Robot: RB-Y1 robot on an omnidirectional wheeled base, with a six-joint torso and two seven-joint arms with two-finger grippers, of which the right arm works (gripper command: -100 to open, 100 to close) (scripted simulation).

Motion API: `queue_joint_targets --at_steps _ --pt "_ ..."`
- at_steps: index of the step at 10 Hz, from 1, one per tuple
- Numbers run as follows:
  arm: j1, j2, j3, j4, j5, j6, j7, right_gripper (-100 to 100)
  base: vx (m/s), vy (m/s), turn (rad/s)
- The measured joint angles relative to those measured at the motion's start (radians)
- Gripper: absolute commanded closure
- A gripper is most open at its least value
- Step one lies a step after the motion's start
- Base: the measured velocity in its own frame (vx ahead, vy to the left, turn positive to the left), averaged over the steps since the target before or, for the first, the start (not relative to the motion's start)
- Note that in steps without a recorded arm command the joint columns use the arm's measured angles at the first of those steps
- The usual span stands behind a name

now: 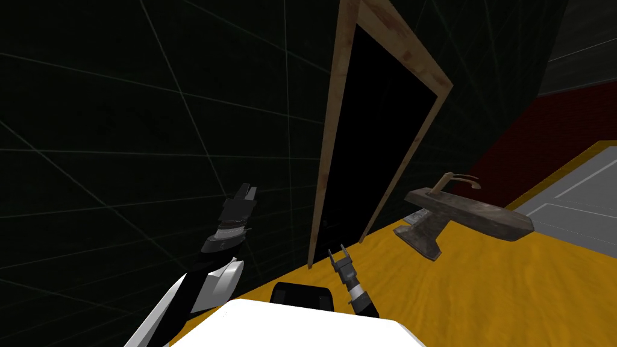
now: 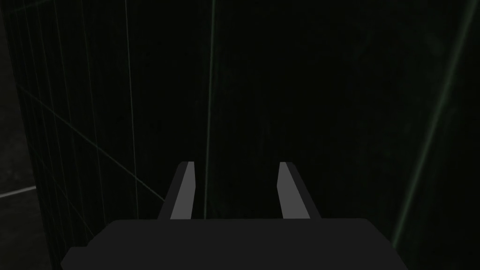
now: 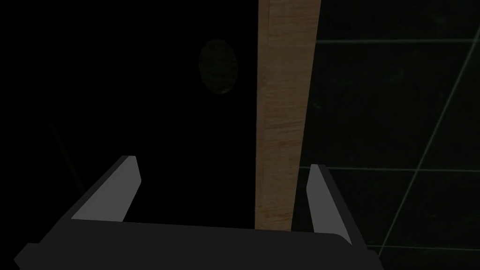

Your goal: Pull the door open

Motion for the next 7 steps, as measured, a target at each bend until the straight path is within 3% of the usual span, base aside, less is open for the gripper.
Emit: queue_joint_targets --at_steps 1,2,5,7 --pt "-0.001 -0.003 0.003 0.014 0.002 -0.006 0.017 -100 0.058 -0.034 0.002" --pt "-0.001 -0.003 0.004 0.015 0.002 -0.007 0.020 -100 -0.040 0.015 0.241" --pt "0.000 0.002 -0.035 0.042 -0.048 -0.014 0.040 -100 -0.107 0.063 0.326" --pt "0.017 -0.001 -0.066 0.033 -0.090 -0.006 0.051 -100 -0.073 0.069 0.404"
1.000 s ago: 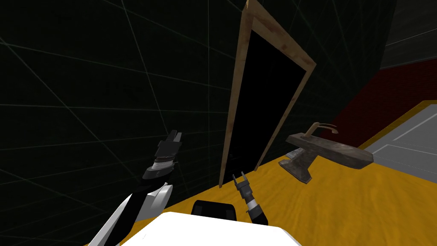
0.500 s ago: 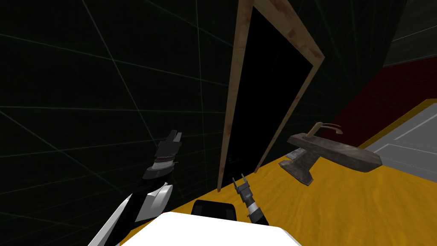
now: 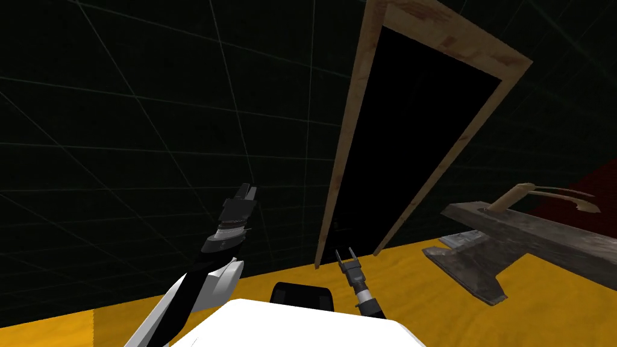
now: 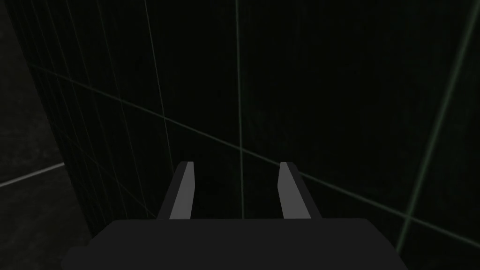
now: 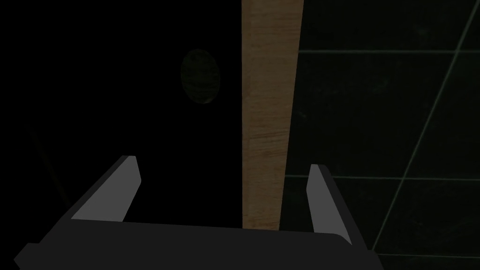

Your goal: Pull the door open

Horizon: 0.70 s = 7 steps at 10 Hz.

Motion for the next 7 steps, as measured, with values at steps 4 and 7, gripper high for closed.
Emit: queue_joint_targets --at_steps 4,7 --pt "0.017 0.001 -0.066 0.014 -0.087 0.002 0.031 -100 0.010 0.022 0.323" --pt "0.021 0.005 -0.115 0.040 -0.152 -0.005 0.058 -100 0.057 -0.019 0.339"
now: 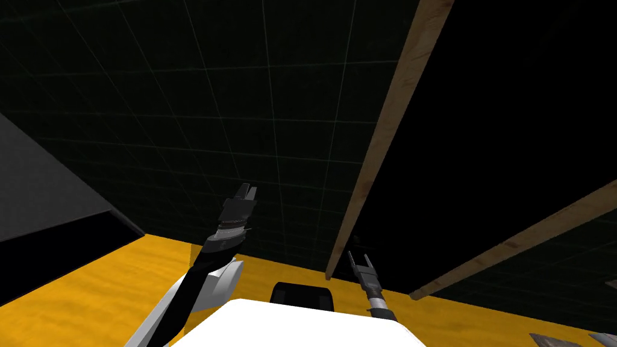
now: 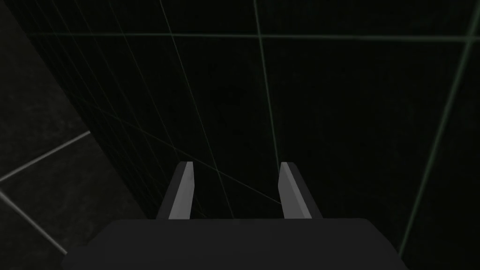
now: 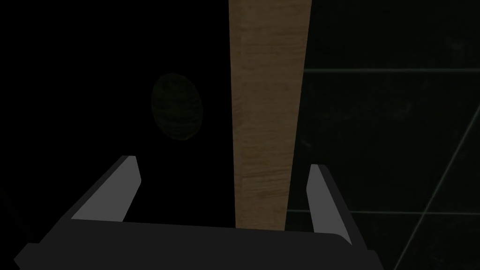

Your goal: Pull the door open

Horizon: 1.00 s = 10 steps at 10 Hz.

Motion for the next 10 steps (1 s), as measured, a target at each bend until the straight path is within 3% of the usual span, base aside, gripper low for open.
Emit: queue_joint_targets --at_steps 3,5,6,7,8,10 --pt "0.010 0.001 -0.044 0.019 -0.059 -0.007 0.025 -100 0.070 -0.049 0.342" --pt "0.015 0.000 -0.072 0.033 -0.097 -0.013 0.040 -100 0.054 -0.067 0.223" --pt "0.033 0.004 -0.078 0.025 -0.112 -0.011 0.047 -100 0.029 -0.034 0.213" --pt "0.036 0.008 -0.085 0.037 -0.124 -0.013 0.055 -100 -0.005 -0.003 0.033" --pt "0.038 0.009 -0.085 0.039 -0.125 -0.014 0.056 100 -0.014 0.006 -0.047" --pt "0.039 0.002 -0.093 0.037 -0.128 -0.015 0.055 100 0.000 -0.017 -0.023"
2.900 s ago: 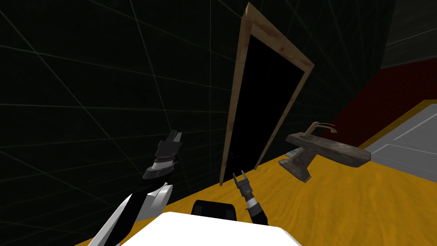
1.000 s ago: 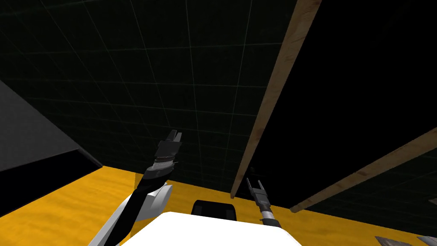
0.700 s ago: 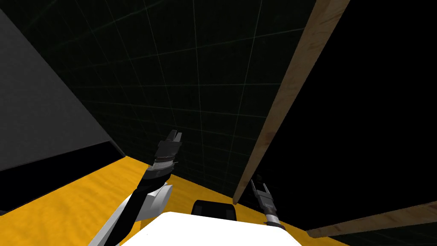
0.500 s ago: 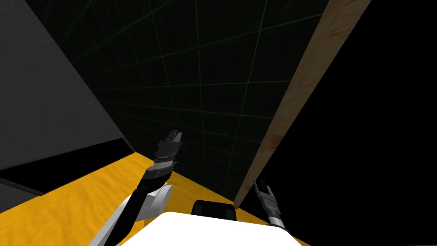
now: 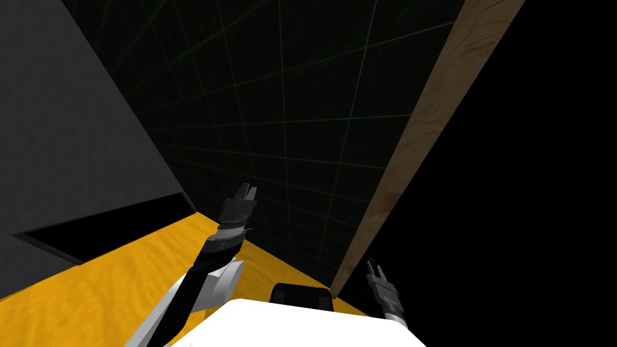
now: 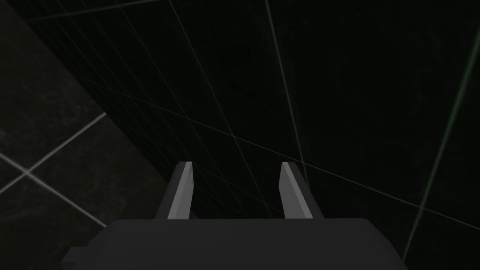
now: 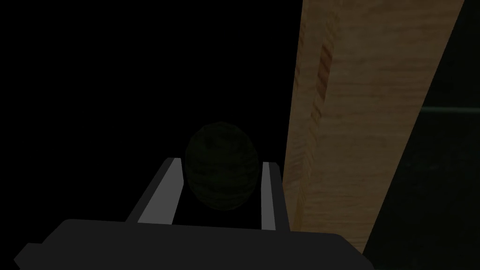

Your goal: Pull the door open

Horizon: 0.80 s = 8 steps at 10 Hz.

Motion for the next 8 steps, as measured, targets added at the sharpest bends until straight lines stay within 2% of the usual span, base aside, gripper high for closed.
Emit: queue_joint_targets --at_steps 4,8 --pt "0.000 0.001 0.001 -0.001 0.001 -0.001 0.000 100 -0.008 -0.001 0.011" --pt "0.004 0.000 -0.002 -0.008 -0.012 -0.004 -0.074 100 -0.042 -0.006 0.042"
